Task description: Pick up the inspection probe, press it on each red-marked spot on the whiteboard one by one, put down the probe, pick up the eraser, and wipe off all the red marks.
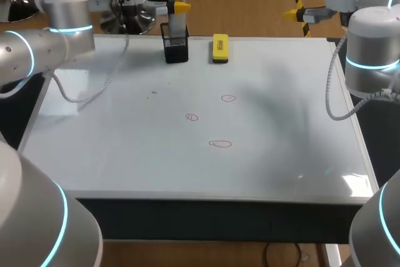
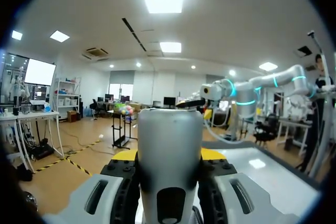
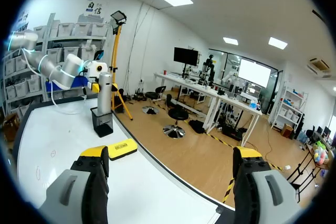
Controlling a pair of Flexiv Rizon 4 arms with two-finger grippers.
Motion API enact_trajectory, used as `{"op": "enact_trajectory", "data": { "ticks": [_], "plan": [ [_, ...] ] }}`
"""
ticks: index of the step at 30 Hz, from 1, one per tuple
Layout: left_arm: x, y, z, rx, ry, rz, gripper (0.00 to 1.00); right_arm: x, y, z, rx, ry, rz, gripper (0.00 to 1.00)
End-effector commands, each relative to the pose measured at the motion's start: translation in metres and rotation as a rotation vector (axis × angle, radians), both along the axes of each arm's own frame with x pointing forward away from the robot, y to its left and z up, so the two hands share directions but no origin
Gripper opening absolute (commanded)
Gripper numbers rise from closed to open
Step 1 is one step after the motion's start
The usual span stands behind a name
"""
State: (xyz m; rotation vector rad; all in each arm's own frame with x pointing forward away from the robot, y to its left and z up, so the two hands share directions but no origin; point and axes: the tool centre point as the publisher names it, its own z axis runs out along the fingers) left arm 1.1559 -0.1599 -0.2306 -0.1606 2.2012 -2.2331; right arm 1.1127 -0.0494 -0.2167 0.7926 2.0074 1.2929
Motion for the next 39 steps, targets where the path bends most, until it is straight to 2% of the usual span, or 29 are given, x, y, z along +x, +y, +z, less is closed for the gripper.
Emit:
{"op": "enact_trajectory", "data": {
  "ticks": [1,11,17,25,32,39],
  "plan": [
    [-0.002,0.002,0.015,0.026,-0.005,-0.001,0.0,0.0,0.0,0.0,0.0,0.001,0.001,1.0],
    [-0.008,0.011,0.038,0.047,-0.043,-0.006,0.0,0.0,0.0,0.0,0.0,0.001,0.001,1.0],
    [-0.018,0.019,0.05,0.032,-0.056,0.001,0.0,0.0,0.0,0.0,0.0,0.001,0.001,1.0],
    [-0.033,0.031,0.071,0.0,-0.036,0.01,0.0,0.0,0.0,0.0,0.0,0.001,0.001,1.0],
    [-0.057,0.05,0.087,-0.011,-0.036,0.028,0.0,0.0,0.0,0.0,0.0,0.001,0.001,1.0],
    [-0.082,0.072,0.084,-0.014,-0.03,0.058,0.0,0.0,0.0,0.0,0.0,0.001,0.001,1.0]
  ]
}}
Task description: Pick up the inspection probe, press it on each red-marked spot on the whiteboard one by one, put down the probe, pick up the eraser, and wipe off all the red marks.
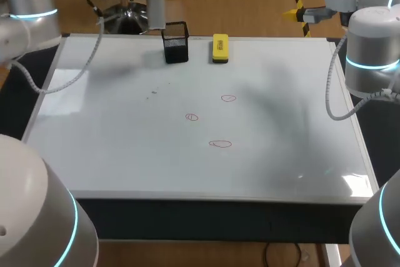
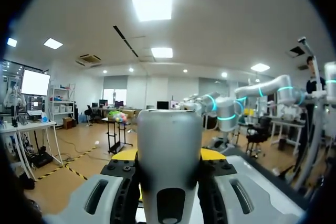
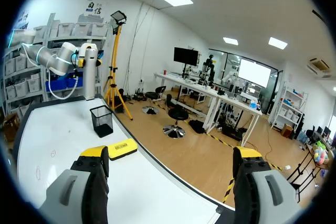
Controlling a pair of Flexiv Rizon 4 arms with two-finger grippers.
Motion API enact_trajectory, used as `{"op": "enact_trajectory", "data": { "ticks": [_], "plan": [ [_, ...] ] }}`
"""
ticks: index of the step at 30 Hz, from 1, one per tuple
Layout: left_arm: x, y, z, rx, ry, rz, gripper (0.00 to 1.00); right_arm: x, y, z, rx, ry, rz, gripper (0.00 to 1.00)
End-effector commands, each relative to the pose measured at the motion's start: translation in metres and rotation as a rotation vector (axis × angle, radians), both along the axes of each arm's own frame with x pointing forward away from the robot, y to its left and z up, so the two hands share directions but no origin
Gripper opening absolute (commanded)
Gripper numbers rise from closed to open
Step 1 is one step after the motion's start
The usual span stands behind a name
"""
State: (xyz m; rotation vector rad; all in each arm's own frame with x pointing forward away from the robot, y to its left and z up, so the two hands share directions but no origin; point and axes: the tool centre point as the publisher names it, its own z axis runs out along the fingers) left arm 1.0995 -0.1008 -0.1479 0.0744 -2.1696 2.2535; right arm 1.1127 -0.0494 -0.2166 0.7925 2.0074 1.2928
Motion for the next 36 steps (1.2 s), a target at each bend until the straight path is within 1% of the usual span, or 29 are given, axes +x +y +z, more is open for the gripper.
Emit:
{"op": "enact_trajectory", "data": {
  "ticks": [1,6,12,16,21,27,32,36],
  "plan": [
    [-0.029,0.017,0.0,0.0,0.006,0.109,0.0,0.0,0.0,0.0,0.0,0.001,0.001,1.0],
    [-0.043,0.034,-0.008,0.003,0.011,0.132,0.0,0.0,0.0,0.0,0.0,0.001,0.001,1.0],
    [-0.06,0.052,-0.025,-0.015,0.015,0.142,0.0,0.0,0.0,0.0,0.0,0.001,0.001,1.0],
    [-0.07,0.058,-0.041,-0.012,0.024,0.145,0.0,0.0,0.0,0.0,0.0,0.001,0.001,1.0],
    [-0.078,0.06,-0.053,-0.007,0.036,0.141,0.0,0.0,0.0,0.0,0.0,0.001,0.001,1.0],
    [-0.079,0.062,-0.061,-0.016,0.029,0.144,0.0,0.0,0.0,0.0,0.0,0.001,0.001,1.0],
    [-0.074,0.064,-0.068,-0.017,0.017,0.141,0.0,0.0,0.0,0.0,0.0,0.001,0.001,1.0],
    [-0.07,0.066,-0.07,-0.016,0.014,0.141,0.0,0.0,0.0,0.0,0.0,0.001,0.001,1.0]
  ]
}}
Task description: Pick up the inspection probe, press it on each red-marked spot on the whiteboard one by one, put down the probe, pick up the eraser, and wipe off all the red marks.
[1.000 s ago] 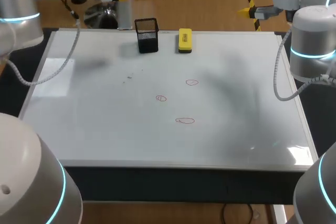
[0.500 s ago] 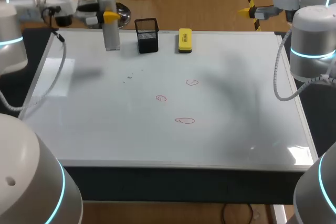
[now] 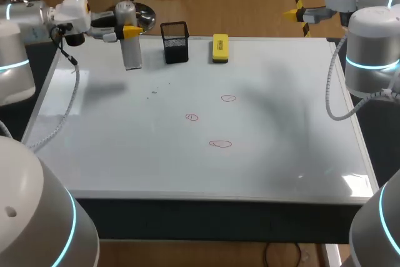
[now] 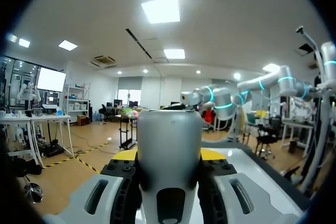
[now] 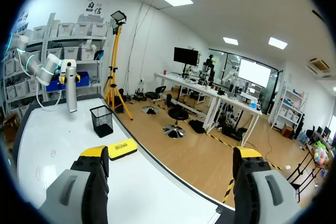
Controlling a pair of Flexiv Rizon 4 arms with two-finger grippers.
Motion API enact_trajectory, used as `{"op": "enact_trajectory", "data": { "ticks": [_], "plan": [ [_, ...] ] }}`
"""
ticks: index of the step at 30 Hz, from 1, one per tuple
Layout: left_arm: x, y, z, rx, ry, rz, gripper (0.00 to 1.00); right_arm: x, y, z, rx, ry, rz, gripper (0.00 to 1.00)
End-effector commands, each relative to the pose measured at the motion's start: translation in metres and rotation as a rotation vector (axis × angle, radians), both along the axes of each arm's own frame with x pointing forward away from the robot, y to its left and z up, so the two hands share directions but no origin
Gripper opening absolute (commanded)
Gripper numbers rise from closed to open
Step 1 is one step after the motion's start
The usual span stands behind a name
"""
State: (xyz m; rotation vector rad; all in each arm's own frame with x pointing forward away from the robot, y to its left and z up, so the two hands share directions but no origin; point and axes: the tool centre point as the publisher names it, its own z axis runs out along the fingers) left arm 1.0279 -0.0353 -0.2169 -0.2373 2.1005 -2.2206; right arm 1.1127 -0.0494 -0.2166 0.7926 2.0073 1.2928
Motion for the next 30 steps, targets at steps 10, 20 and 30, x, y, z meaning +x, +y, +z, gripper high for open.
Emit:
{"op": "enact_trajectory", "data": {
  "ticks": [10,20,30],
  "plan": [
    [0.003,0.002,-0.001,0.014,0.01,0.002,0.0,0.0,0.0,0.0,0.0,0.001,0.001,1.0],
    [0.003,0.002,-0.001,0.014,0.01,0.002,0.0,0.041,-0.002,-0.003,-0.057,0.031,0.285,1.0],
    [0.003,0.002,-0.001,0.014,0.01,0.002,0.0,0.098,0.024,-0.006,-0.216,0.095,0.724,1.0]
  ]
}}
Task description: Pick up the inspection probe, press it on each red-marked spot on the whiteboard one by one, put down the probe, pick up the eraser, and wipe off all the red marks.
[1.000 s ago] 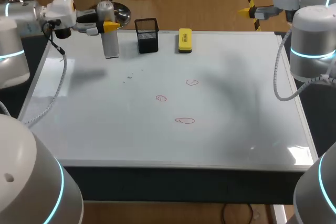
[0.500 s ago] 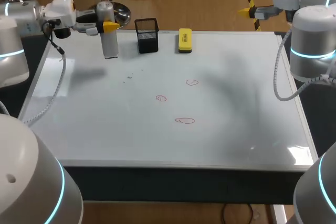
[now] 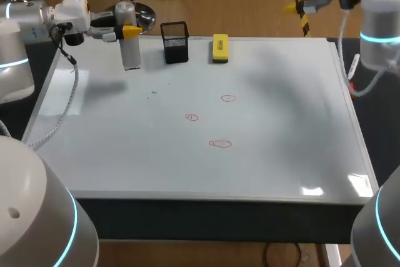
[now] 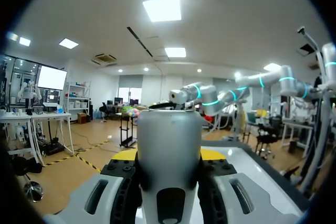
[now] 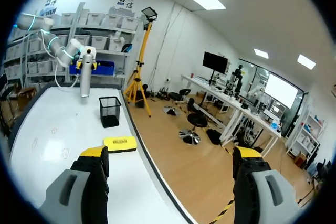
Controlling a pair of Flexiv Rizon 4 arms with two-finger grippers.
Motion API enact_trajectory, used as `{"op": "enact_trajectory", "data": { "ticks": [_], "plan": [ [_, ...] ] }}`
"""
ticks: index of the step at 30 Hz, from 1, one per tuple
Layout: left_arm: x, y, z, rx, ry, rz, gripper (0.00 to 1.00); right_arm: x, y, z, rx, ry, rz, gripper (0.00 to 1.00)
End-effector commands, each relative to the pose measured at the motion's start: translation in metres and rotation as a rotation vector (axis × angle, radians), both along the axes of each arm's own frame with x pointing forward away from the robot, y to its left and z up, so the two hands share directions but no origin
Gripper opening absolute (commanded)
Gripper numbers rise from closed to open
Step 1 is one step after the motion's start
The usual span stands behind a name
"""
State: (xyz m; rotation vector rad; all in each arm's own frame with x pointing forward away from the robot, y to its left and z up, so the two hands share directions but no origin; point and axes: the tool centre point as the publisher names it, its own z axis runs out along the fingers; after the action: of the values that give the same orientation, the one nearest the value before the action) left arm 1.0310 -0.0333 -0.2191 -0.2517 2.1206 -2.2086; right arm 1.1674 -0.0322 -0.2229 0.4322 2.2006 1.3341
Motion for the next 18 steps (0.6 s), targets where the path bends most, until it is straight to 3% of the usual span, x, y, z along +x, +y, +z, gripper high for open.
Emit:
{"op": "enact_trajectory", "data": {
  "ticks": [1,6,11,18],
  "plan": [
    [0.0,0.0,0.001,0.0,-0.002,0.0,0.0,0.046,0.012,-0.001,-0.151,0.135,0.462,1.0],
    [0.0,0.0,0.001,0.0,-0.002,0.0,0.0,0.054,0.04,-0.001,-0.288,0.168,0.667,1.0],
    [0.0,0.0,0.001,0.0,-0.002,0.0,0.0,0.059,0.065,-0.006,-0.544,0.179,0.883,1.0],
    [0.0,0.0,0.001,0.0,-0.002,0.0,0.0,0.066,0.083,-0.016,-0.71,0.16,1.047,1.0]
  ]
}}
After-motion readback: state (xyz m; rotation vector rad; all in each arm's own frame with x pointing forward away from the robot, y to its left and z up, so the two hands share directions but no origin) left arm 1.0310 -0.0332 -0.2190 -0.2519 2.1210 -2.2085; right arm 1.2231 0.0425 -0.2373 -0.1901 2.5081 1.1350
